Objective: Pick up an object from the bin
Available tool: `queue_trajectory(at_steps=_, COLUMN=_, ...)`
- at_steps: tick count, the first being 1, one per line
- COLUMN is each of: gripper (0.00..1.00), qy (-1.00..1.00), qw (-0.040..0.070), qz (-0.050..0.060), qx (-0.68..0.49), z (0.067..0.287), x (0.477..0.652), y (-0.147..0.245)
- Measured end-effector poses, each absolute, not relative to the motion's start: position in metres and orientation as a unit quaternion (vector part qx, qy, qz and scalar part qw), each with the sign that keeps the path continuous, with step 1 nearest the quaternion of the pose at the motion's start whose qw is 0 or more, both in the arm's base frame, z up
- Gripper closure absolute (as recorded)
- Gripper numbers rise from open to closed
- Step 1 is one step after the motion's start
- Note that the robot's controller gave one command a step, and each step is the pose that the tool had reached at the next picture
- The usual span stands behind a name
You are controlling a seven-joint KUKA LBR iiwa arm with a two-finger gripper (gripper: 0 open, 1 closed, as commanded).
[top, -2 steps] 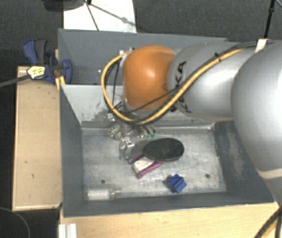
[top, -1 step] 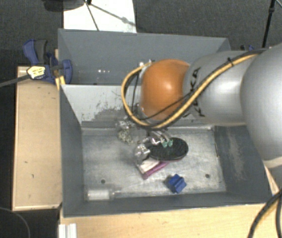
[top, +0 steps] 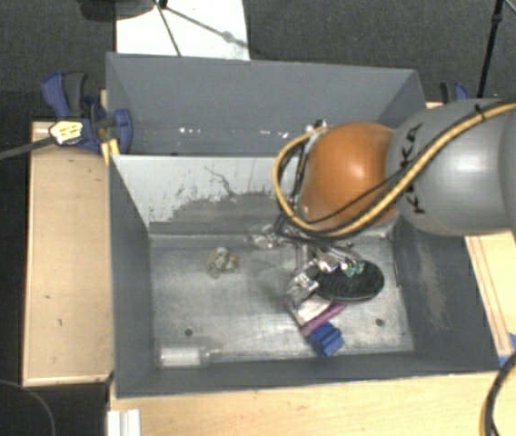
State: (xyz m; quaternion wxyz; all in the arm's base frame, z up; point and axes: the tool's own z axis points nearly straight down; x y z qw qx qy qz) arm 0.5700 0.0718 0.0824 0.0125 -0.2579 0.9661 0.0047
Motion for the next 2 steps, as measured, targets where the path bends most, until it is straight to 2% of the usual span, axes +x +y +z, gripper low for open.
queue_trajectory(at_steps=1, gripper=0.00, qy=0.977, qw=0.001, qz=0.000, qx=-0.212, z=0.124, x=0.529, y=0.015)
queue_trajectory(at_steps=2, gripper=0.00, qy=0.959, qw=-0.001, qz=0.000, qx=-0.284, z=0.098, x=0.538, y=-0.023)
